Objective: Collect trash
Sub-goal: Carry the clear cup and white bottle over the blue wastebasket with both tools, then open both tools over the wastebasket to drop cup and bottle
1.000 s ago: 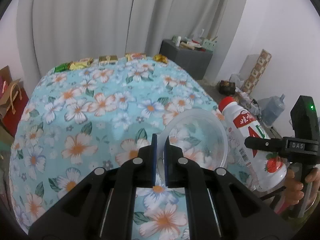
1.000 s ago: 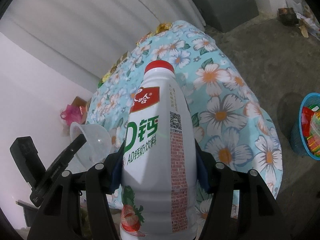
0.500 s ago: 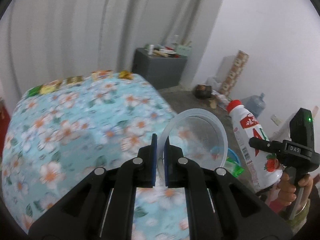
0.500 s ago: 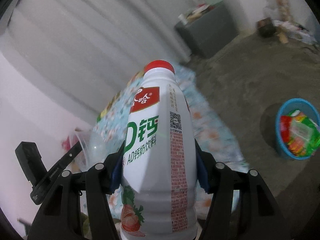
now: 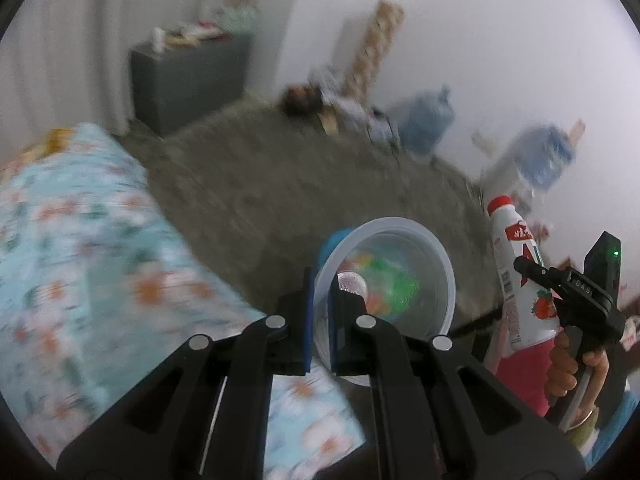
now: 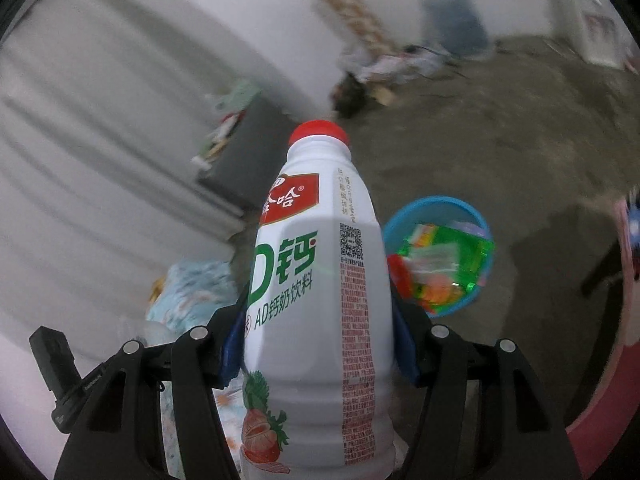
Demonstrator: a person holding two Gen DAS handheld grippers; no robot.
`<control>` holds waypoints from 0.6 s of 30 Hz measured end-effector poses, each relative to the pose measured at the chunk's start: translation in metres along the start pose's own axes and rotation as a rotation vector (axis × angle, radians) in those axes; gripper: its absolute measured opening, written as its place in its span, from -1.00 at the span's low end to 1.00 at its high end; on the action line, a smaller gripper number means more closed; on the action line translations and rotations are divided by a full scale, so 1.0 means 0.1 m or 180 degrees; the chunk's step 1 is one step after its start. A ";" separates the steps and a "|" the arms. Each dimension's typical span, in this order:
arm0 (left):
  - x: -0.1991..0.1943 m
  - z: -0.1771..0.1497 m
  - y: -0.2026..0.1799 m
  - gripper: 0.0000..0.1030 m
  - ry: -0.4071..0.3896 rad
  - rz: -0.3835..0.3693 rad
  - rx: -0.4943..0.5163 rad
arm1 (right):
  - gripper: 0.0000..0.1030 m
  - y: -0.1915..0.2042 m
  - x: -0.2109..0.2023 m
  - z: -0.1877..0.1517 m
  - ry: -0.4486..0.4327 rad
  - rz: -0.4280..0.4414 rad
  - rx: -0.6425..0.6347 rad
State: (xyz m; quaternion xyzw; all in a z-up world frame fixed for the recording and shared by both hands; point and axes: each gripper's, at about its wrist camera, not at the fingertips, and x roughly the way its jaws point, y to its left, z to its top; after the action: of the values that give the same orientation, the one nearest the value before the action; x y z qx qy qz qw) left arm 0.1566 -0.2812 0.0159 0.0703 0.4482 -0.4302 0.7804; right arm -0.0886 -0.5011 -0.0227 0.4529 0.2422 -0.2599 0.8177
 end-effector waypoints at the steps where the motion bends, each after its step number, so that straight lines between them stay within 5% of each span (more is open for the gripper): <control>1: 0.15 0.03 -0.06 -0.92 0.0088 -0.0012 0.0026 | 0.15 -0.14 0.07 0.02 0.0031 -0.0035 0.0087; 10: 1.81 0.17 -0.59 -0.92 0.0889 0.0162 0.0279 | 0.15 -0.76 0.90 0.05 0.0359 -0.0183 0.0417; 18: 2.70 0.36 -0.72 -0.92 0.1087 0.0238 0.0236 | 0.16 -1.00 1.44 0.30 0.0434 -0.0114 0.0487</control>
State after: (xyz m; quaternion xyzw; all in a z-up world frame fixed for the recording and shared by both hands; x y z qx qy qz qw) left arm 0.1880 -0.5079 -0.1479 0.1876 0.5551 -0.3990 0.7053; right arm -0.0406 -0.6027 -0.1608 0.5262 0.2847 -0.2609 0.7576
